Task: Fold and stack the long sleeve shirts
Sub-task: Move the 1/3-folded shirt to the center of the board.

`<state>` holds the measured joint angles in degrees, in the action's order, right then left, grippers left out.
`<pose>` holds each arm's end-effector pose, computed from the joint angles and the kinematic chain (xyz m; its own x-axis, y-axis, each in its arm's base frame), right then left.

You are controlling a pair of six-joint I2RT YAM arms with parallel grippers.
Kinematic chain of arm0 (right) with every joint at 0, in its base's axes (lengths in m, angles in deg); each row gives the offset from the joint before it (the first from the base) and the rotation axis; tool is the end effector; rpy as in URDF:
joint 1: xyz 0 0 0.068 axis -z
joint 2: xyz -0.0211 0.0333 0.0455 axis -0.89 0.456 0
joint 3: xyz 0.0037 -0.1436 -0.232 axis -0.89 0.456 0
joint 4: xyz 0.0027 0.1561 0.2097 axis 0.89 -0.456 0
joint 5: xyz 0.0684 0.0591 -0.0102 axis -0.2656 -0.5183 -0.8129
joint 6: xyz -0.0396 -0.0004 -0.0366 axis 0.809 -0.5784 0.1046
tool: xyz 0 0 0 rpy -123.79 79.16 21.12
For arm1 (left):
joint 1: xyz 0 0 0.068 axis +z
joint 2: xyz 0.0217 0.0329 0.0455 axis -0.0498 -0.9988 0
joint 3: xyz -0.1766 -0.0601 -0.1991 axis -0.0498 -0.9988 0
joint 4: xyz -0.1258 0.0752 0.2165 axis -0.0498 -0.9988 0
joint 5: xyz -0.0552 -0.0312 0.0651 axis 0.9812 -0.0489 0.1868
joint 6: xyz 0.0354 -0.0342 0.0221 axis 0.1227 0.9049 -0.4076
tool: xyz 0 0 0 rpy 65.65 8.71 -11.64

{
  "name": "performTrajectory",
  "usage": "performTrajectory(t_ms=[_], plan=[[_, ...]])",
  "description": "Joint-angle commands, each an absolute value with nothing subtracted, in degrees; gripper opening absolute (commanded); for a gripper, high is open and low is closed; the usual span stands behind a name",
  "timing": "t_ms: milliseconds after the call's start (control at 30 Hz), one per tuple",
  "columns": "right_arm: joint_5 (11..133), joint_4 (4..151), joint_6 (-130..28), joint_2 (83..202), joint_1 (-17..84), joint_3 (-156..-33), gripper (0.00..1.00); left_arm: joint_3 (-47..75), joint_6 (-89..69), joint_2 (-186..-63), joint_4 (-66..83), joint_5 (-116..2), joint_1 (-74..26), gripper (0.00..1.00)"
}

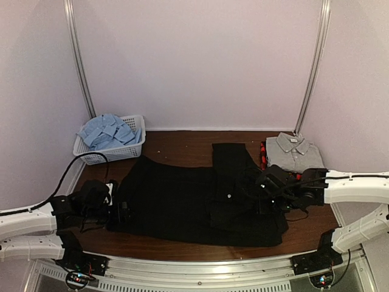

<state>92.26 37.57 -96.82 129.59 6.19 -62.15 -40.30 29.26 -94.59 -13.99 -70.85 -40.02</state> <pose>0.1241 0.1748 0.2105 -0.9119 0.0242 -0.4096 -0.0680 0.9756 0.2089 0.1145 -0.1017 0.1596 -0.8344 -0.2752 -0.4775 -0.0207 0.8814 -0.4718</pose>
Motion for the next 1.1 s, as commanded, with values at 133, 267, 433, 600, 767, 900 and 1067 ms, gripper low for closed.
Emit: performTrajectory(t_ms=[133,267,433,600,767,900,1067], plan=[[89.6,54.8,-80.5,139.7,17.4,-69.8,0.62,-29.1,19.2,-102.1,-7.7,-75.2,-40.3,0.89],[82.8,63.3,-78.9,147.0,23.1,-70.3,0.63,-25.4,16.8,-105.4,-3.6,-73.7,-40.3,0.89],[77.7,68.5,-79.4,153.5,25.0,-70.8,0.62,-23.7,15.8,-108.1,-1.4,-73.7,-40.3,0.90],[74.5,72.0,-80.1,156.6,25.5,-69.6,0.58,-23.3,15.6,-110.8,-0.4,-73.1,-40.3,0.90],[73.3,74.1,-79.3,159.0,25.8,-69.7,0.57,-23.8,15.8,-112.3,0.9,-72.3,-40.3,0.90],[72.6,74.3,-78.7,160.4,26.1,-70.2,0.55,-23.9,16.1,-113.2,1.3,-71.8,-40.3,0.90],[71.9,74.4,-78.1,160.8,26.0,-70.1,0.35,-23.8,16.0,-113.7,1.9,-71.7,-40.3,0.90]])
